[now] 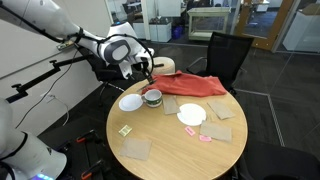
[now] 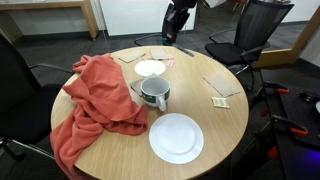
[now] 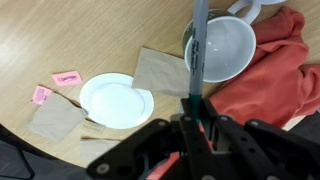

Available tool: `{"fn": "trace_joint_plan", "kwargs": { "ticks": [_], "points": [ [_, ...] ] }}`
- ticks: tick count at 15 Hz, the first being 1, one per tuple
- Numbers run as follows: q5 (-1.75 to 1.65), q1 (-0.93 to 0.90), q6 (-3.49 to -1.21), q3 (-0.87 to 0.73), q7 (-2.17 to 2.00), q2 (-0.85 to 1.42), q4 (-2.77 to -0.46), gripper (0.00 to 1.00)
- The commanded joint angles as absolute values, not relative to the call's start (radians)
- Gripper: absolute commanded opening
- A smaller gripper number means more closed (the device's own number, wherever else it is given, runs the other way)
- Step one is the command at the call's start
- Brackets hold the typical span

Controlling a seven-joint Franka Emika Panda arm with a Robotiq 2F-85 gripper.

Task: Put the marker in the mug

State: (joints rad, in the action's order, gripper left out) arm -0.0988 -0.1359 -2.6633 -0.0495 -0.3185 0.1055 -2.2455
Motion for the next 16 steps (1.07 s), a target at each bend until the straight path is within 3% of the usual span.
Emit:
{"fn": "trace_joint_plan", "kwargs": {
  "ticks": [1,16],
  "points": [
    [-0.064,-0.106,-2.737,-0.008,-0.243,0.134,-2.236,0.04],
    [0.597,0.084,-2.760,0.241,0.825,0.236,-2.141,0.04]
  ]
}}
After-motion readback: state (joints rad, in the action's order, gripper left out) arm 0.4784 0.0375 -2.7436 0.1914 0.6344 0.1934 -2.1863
